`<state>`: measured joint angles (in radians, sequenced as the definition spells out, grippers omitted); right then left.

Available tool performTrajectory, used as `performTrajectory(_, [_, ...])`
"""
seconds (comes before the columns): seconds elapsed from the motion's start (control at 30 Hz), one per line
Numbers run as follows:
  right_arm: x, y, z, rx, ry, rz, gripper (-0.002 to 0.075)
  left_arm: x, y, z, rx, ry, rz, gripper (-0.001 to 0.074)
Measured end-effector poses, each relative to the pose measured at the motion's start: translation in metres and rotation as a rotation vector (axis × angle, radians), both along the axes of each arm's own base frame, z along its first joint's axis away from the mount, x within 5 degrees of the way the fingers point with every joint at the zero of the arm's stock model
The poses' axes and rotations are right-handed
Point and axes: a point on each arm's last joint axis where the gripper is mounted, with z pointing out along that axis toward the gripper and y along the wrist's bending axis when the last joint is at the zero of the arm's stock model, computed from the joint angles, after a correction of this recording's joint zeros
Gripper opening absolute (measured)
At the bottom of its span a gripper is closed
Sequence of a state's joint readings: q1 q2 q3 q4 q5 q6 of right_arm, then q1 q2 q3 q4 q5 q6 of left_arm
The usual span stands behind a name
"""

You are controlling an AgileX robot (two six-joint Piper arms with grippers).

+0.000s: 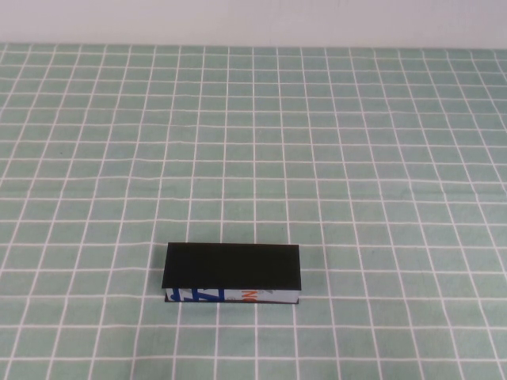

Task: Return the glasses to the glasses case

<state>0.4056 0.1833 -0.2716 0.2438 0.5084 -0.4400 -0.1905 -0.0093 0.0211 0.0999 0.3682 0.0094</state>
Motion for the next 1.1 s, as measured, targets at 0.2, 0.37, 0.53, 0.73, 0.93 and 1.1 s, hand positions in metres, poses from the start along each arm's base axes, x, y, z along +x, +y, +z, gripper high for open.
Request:
performTrajectory(0.2, [0.000,0.000,0.000,0.000,0.000,0.000,-0.0011,0.000,0.000,0.000,0.000,0.000,0.000,-0.0002])
performTrajectory(0.37, [-0.001,-0.004,0.001,0.009,-0.020,-0.071,-0.0011,0.000,0.000,0.000,0.001,0.000,0.000,-0.0002])
performTrajectory(0.53, [-0.006,-0.014,0.005,0.029,-0.092,-0.237,-0.0011,0.000,0.000,0.000,0.001,0.000,0.000,-0.0002])
performTrajectory(0.73, [-0.014,-0.022,0.005,0.037,-0.173,-0.404,-0.0011,0.000,0.000,0.000,0.001,-0.002,0.000,-0.0002])
performTrajectory(0.93, [0.000,-0.026,-0.031,0.131,-0.154,-0.494,-0.0011,0.000,0.000,0.000,0.001,-0.002,0.000,-0.0002])
performTrajectory(1.1, [0.007,-0.027,-0.064,0.237,-0.093,-0.533,-0.0011,0.000,0.000,0.000,0.001,-0.002,0.000,-0.0002])
